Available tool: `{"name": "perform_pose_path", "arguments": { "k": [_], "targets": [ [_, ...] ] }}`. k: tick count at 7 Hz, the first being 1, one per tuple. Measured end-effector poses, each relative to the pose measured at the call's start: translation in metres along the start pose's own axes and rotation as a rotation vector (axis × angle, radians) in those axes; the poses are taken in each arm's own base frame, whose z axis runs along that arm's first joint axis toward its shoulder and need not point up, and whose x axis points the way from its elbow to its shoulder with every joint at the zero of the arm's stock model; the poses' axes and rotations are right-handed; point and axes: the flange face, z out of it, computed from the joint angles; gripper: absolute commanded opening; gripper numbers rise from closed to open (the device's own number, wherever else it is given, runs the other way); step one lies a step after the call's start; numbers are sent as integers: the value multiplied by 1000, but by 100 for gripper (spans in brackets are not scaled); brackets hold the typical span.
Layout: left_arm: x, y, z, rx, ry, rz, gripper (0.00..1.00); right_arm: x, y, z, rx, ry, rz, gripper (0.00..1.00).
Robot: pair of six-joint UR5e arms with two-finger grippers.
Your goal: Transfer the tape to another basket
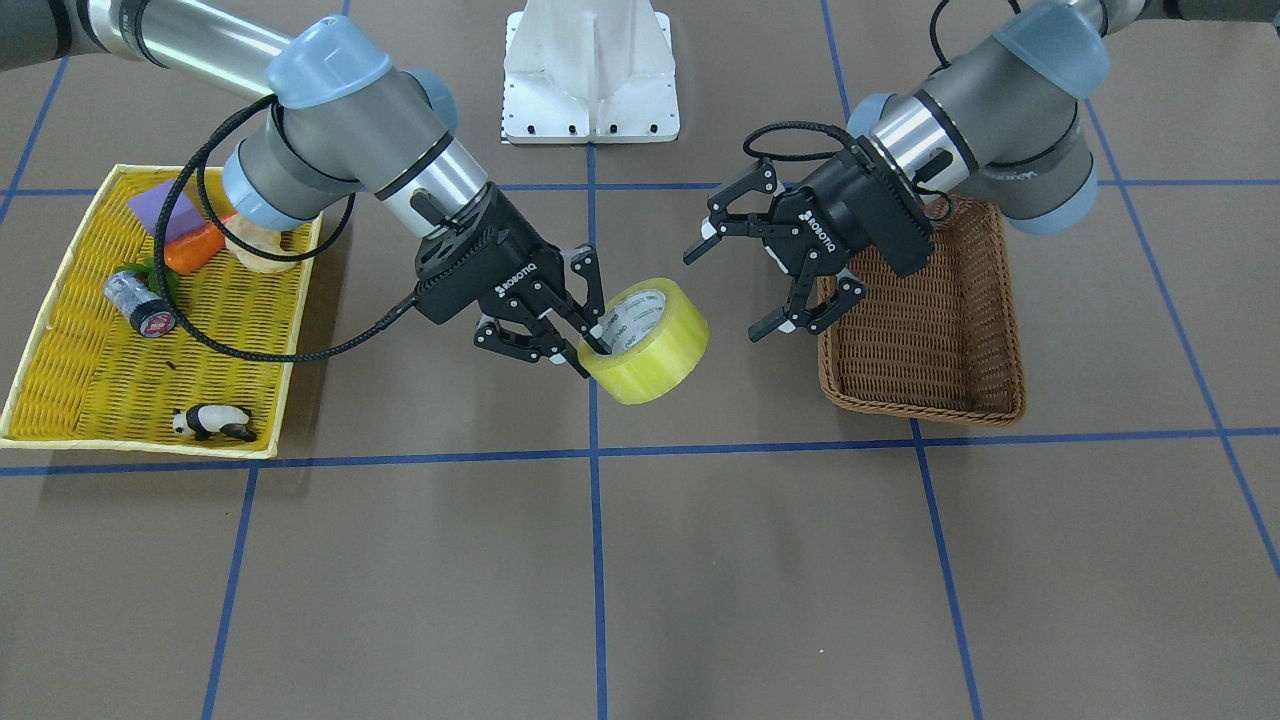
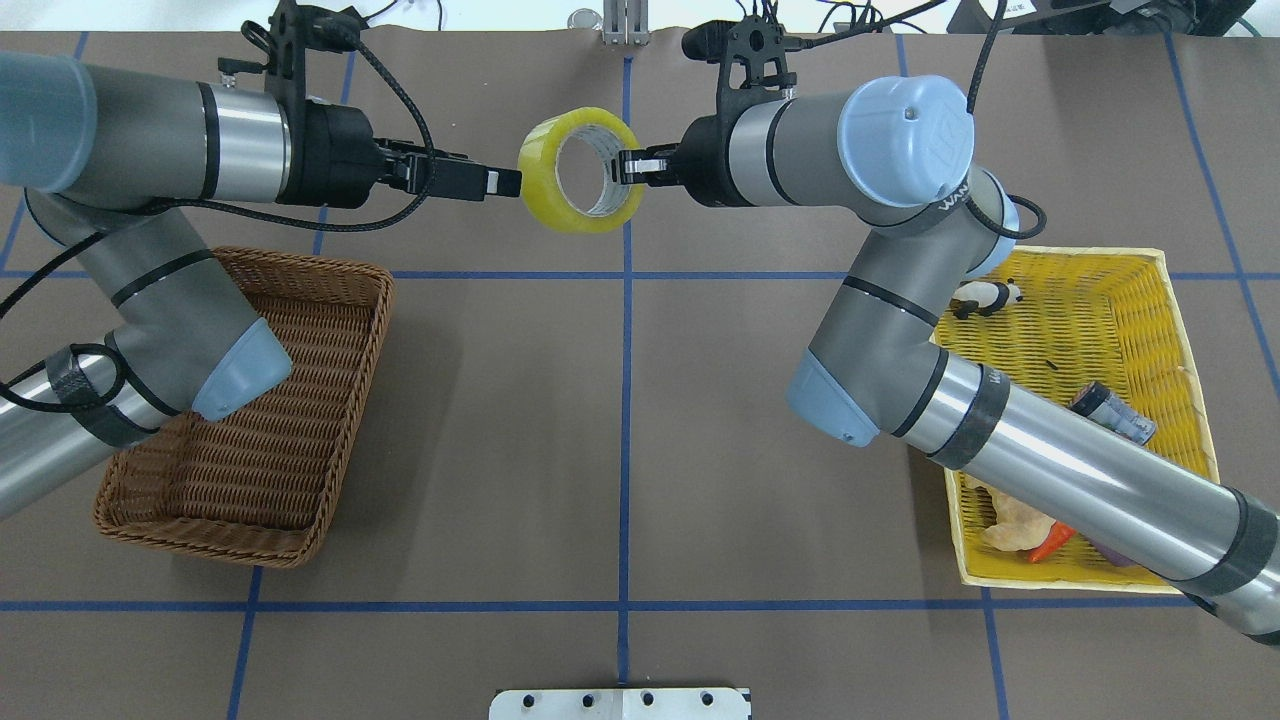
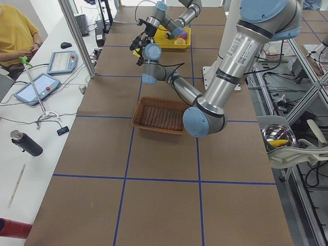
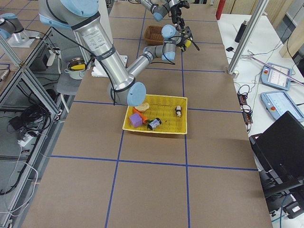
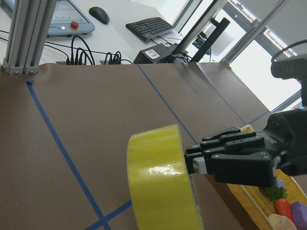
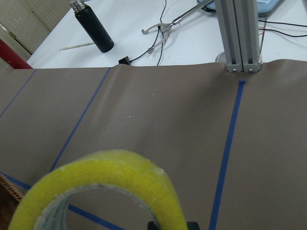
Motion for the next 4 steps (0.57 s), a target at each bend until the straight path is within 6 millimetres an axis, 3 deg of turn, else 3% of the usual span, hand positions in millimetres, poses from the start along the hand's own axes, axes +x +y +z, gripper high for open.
{"name": "perform_pose_path", "arguments": {
  "k": [4],
  "targets": [
    [7, -6, 6, 4, 12, -98, 99, -15, 24, 1, 45, 2, -2, 0]
  ]
}}
